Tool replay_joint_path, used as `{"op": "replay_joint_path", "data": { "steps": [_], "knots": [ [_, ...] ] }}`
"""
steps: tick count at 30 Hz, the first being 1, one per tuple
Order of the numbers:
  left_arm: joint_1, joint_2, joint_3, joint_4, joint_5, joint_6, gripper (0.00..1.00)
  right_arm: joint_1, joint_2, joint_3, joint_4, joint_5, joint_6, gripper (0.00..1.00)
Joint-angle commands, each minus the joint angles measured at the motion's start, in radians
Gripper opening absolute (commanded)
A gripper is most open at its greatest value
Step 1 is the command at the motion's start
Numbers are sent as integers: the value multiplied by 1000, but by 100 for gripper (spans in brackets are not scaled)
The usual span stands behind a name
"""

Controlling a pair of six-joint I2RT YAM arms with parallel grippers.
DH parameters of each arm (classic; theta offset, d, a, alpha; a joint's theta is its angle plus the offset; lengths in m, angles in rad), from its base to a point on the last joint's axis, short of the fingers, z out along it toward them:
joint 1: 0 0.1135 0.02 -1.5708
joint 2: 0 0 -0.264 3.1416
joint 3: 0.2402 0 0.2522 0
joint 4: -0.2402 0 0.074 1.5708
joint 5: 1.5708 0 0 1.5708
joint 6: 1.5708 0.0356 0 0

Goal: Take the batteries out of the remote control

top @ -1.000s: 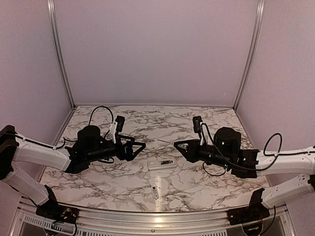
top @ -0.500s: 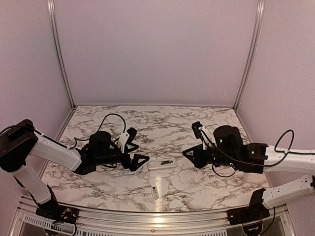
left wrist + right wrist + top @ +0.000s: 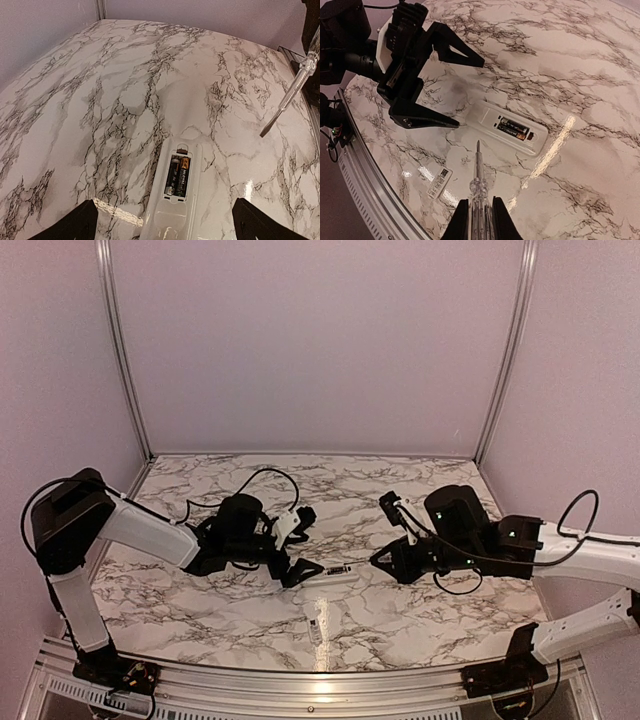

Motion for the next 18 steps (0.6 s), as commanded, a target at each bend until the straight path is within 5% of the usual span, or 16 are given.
{"op": "replay_joint_path", "data": {
  "steps": [1, 18],
  "knots": [
    [3, 97, 87, -197, 35, 121, 97, -13, -25, 26, -63, -15, -14, 0],
    [3, 296, 302, -406, 67, 244, 91, -17, -70, -29, -59, -17, -4, 0]
  ]
}}
